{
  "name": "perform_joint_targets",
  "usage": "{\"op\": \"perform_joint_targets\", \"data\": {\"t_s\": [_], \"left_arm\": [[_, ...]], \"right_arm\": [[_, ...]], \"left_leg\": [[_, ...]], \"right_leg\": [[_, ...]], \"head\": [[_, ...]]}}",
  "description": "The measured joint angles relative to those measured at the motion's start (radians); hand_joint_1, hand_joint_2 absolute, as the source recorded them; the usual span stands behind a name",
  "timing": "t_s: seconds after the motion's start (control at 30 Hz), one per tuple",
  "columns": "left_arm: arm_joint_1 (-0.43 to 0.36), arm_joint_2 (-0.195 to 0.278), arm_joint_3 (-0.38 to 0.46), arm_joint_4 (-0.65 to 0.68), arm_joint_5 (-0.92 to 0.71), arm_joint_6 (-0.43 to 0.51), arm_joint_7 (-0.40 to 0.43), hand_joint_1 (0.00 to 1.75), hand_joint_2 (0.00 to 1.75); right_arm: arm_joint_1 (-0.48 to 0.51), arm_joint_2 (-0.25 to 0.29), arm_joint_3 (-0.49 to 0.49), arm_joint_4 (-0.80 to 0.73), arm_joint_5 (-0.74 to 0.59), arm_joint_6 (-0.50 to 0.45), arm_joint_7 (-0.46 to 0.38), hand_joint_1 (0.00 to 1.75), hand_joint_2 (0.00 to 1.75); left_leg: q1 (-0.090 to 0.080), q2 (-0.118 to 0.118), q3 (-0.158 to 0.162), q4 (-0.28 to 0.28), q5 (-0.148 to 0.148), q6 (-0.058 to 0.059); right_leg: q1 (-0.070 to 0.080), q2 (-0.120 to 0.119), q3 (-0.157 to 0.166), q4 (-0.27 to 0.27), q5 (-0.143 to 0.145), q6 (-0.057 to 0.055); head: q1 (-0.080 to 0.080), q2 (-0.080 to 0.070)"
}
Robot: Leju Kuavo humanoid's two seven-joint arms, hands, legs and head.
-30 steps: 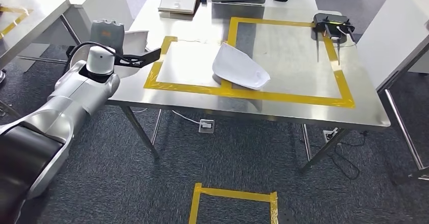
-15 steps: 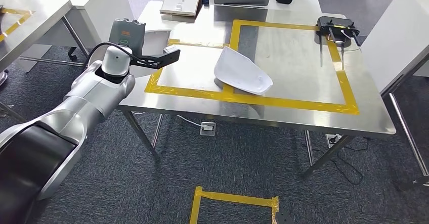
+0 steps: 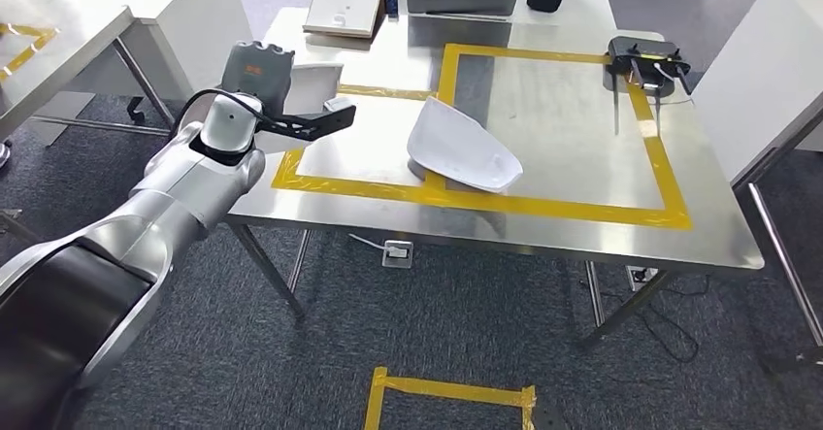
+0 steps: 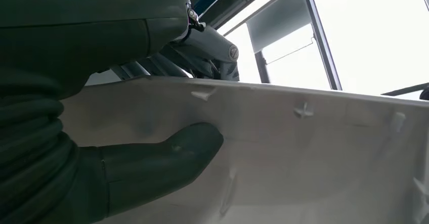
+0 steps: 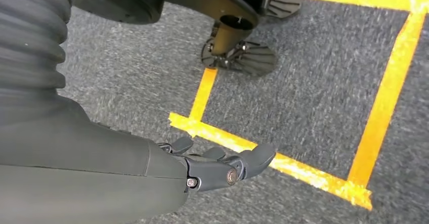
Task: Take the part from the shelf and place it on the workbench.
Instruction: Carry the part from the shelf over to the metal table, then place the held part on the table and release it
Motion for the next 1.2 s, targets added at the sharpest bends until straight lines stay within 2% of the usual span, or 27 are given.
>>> {"op": "perform_joint_targets", "data": {"t_s": [0.07, 0.1, 0.13, 0.2, 0.23, 0.27, 0.3, 0.33, 0.37, 0.4, 0.43, 0.5, 0.6, 0.63, 0.7, 0.73, 0.77, 0.8, 0.83, 0.87, 0.93, 0.97, 1.1, 1.13, 1.2], "left_arm": [[0.003, -0.004, 0.0, -0.002, -0.003, 0.003, -0.008, 1.75, 1.75], [0.003, -0.006, 0.0, -0.003, -0.005, 0.005, -0.01, 1.75, 1.75], [0.004, -0.009, 0.0, -0.004, -0.006, 0.007, -0.013, 1.75, 1.75], [0.008, -0.016, 0.0, -0.004, -0.008, 0.009, -0.017, 1.75, 1.75], [0.011, -0.018, 0.0, -0.004, -0.008, 0.009, -0.018, 1.75, 1.75], [0.015, -0.02, 0.0, -0.004, -0.009, 0.009, -0.019, 1.75, 1.75], [0.017, -0.021, 0.0, -0.004, -0.009, 0.009, -0.019, 1.75, 1.75], [0.018, -0.022, 0.0, -0.005, -0.009, 0.009, -0.019, 1.75, 1.75], [0.018, -0.023, 0.0, -0.005, -0.009, 0.009, -0.02, 1.75, 1.75], [0.017, -0.024, 0.0, -0.006, -0.008, 0.01, -0.022, 1.75, 1.75], [0.016, -0.025, 0.0, -0.006, -0.008, 0.01, -0.025, 1.75, 1.75], [0.017, -0.028, 0.0, -0.007, -0.008, 0.01, -0.031, 1.75, 1.75], [0.018, -0.031, 0.0, -0.009, -0.008, 0.01, -0.035, 1.75, 1.75], [0.018, -0.032, 0.0, -0.01, -0.008, 0.01, -0.036, 1.75, 1.75], [0.021, -0.033, 0.0, -0.01, -0.009, 0.01, -0.039, 1.75, 1.75], [0.025, -0.033, 0.0, -0.01, -0.009, 0.01, -0.041, 1.75, 1.75], [0.03, -0.033, 0.0, -0.009, -0.01, 0.009, -0.044, 1.75, 1.75], [0.034, -0.033, 0.0, -0.009, -0.01, 0.009, -0.047, 1.75, 1.75], [0.036, -0.034, 0.0, -0.009, -0.01, 0.008, -0.049, 1.75, 1.75], [0.036, -0.035, 0.0, -0.009, -0.01, 0.008, -0.051, 1.75, 1.75], [0.036, -0.038, 0.0, -0.01, -0.01, 0.008, -0.052, 1.75, 1.75], [0.037, -0.04, 0.0, -0.01, -0.01, 0.008, -0.052, 1.75, 1.75], [0.042, -0.046, 0.0, -0.011, -0.01, 0.008, -0.052, 1.75, 1.75], [0.041, -0.047, 0.0, -0.012, -0.01, 0.008, -0.052, 1.75, 1.75], [0.042, -0.051, 0.0, -0.012, -0.01, 0.008, -0.052, 1.75, 1.75]], "right_arm": [[-0.001, 0.0, 0.0, 0.0, 0.002, 0.0, 0.003, 0.0, 1.75], [-0.003, 0.001, 0.0, 0.0, 0.003, 0.0, 0.004, 0.0, 1.75], [-0.004, 0.001, 0.0, 0.0, 0.003, 0.0, 0.005, 0.0, 1.75], [-0.006, 0.001, 0.0, 0.0, 0.003, 0.0, 0.005, 0.0, 1.75], [-0.006, 0.001, 0.0, 0.0, 0.003, 0.0, 0.005, 0.0, 1.75], [-0.005, 0.001, 0.0, 0.0, 0.003, 0.0, 0.005, 0.0, 1.75], [-0.005, 0.001, 0.0, 0.0, 0.003, 0.0, 0.005, 0.0, 1.75], [-0.005, 0.001, 0.0, 0.0, 0.004, 0.0, 0.005, 0.0, 1.75], [-0.005, 0.0, 0.0, 0.0, 0.004, 0.0, 0.005, 0.0, 1.75], [-0.006, 0.0, 0.0, 0.0, 0.004, 0.0, 0.004, 0.0, 1.75], [-0.007, 0.0, 0.0, 0.0, 0.004, 0.0, 0.004, 0.0, 1.75], [-0.007, -0.001, 0.0, 0.0, 0.003, 0.0, 0.003, 0.0, 1.75], [-0.007, -0.001, 0.0, 0.0, 0.001, 0.0, -0.001, 0.0, 1.75], [-0.007, -0.001, 0.0, 0.0, 0.001, -0.001, -0.002, 0.0, 1.75], [-0.007, -0.002, 0.0, 0.0, 0.0, -0.002, -0.003, 0.0, 1.75], [-0.007, -0.002, 0.0, 0.0, -0.001, -0.003, -0.003, 0.0, 1.75], [-0.005, -0.002, 0.0, 0.0, -0.002, -0.003, -0.003, 0.0, 1.75], [-0.003, -0.002, 0.0, 0.0, -0.003, -0.003, -0.004, 0.0, 1.75], [-0.001, -0.002, 0.0, 0.0, -0.003, -0.003, -0.005, 0.0, 1.75], [0.0, -0.002, 0.0, 0.0, -0.004, -0.004, -0.005, 0.0, 1.75], [0.001, -0.002, 0.0, 0.0, -0.005, -0.005, -0.007, 0.0, 1.75], [0.001, -0.002, 0.0, 0.0, -0.005, -0.005, -0.007, 0.0, 1.75], [0.005, -0.003, 0.0, 0.0, -0.006, -0.006, -0.009, 0.0, 1.75], [0.005, -0.003, 0.0, 0.0, -0.006, -0.006, -0.01, 0.0, 1.75], [0.006, -0.003, 0.0, 0.0, -0.006, -0.006, -0.01, 0.0, 1.75]], "left_leg": [[0.003, 0.0, 0.004, -0.004, -0.001, 0.013], [0.005, 0.0, 0.007, -0.007, -0.001, 0.019], [0.008, 0.0, 0.011, -0.01, -0.002, 0.024], [0.008, 0.0, 0.014, -0.01, -0.006, 0.031], [0.008, -0.001, 0.016, -0.01, -0.009, 0.032], [0.008, -0.001, 0.019, -0.01, -0.011, 0.032], [0.008, -0.001, 0.023, -0.01, -0.014, 0.031], [0.008, -0.001, 0.028, -0.01, -0.018, 0.029], [0.008, -0.001, 0.033, -0.01, -0.022, 0.026], [0.006, -0.001, 0.035, -0.008, -0.026, 0.022], [0.005, -0.001, 0.037, -0.008, -0.028, 0.017], [0.002, -0.003, 0.036, -0.011, -0.03, 0.005], [0.003, -0.001, 0.032, 0.006, -0.046, -0.012], [0.004, 0.0, 0.016, 0.043, -0.066, -0.016], [0.004, 0.001, -0.047, 0.169, -0.119, -0.02], [0.005, 0.001, -0.082, 0.23, -0.137, -0.022], [0.005, 0.002, -0.104, 0.263, -0.137, -0.022], [0.005, 0.002, -0.109, 0.259, -0.119, -0.021], [0.005, 0.002, -0.093, 0.213, -0.083, -0.018], [0.004, 0.002, -0.064, 0.143, -0.043, -0.015], [0.001, 0.002, -0.006, 0.026, -0.001, -0.008], [-0.001, 0.001, 0.007, 0.001, 0.001, -0.004], [0.001, -0.002, 0.017, -0.012, -0.006, 0.017], [0.004, -0.002, 0.021, -0.016, -0.006, 0.022], [0.007, -0.001, 0.025, -0.017, -0.01, 0.03]], "right_leg": [[-0.001, -0.001, -0.002, 0.005, -0.008, 0.011], [-0.002, -0.001, -0.012, 0.026, -0.021, 0.016], [-0.003, -0.002, -0.033, 0.07, -0.042, 0.021], [-0.004, -0.003, -0.106, 0.204, -0.092, 0.028], [-0.005, -0.003, -0.142, 0.259, -0.104, 0.03], [-0.005, -0.003, -0.163, 0.282, -0.098, 0.03], [-0.005, -0.003, -0.164, 0.264, -0.071, 0.029], [-0.006, -0.003, -0.143, 0.206, -0.03, 0.027], [-0.005, -0.004, -0.113, 0.131, 0.01, 0.024], [-0.003, -0.005, -0.083, 0.063, 0.038, 0.019], [-0.002, -0.005, -0.061, 0.016, 0.053, 0.014], [0.003, -0.004, -0.05, -0.007, 0.051, 0.005], [-0.002, -0.004, -0.038, -0.015, 0.05, -0.013], [-0.004, -0.004, -0.032, -0.019, 0.049, -0.019], [-0.004, -0.004, -0.024, -0.02, 0.043, -0.029], [-0.004, -0.004, -0.021, -0.019, 0.04, -0.031], [-0.004, -0.003, -0.018, -0.018, 0.037, -0.032], [-0.004, -0.001, -0.015, -0.017, 0.033, -0.031], [-0.004, 0.0, -0.011, -0.014, 0.029, -0.029], [-0.004, 0.001, -0.008, -0.011, 0.023, -0.026], [-0.001, 0.002, -0.006, -0.003, 0.013, -0.016], [0.0, 0.002, -0.006, -0.001, 0.01, -0.011], [-0.001, 0.001, -0.01, 0.011, -0.004, 0.011], [-0.002, 0.0, -0.025, 0.042, -0.02, 0.016], [-0.004, -0.001, -0.089, 0.159, -0.068, 0.025]], "head": [[0.002, 0.0], [0.003, 0.0], [0.004, 0.0], [0.006, 0.0], [0.006, 0.0], [0.006, 0.0], [0.007, 0.0], [0.007, 0.0], [0.007, 0.0], [0.007, 0.0], [0.007, 0.0], [0.006, 0.0], [0.005, 0.0], [0.004, 0.0], [0.002, 0.0], [0.002, 0.0], [0.002, 0.0], [0.002, 0.0], [0.002, 0.0], [0.002, 0.0], [0.002, 0.0], [0.003, 0.0], [0.005, 0.0], [0.006, 0.0], [0.009, 0.0]]}}
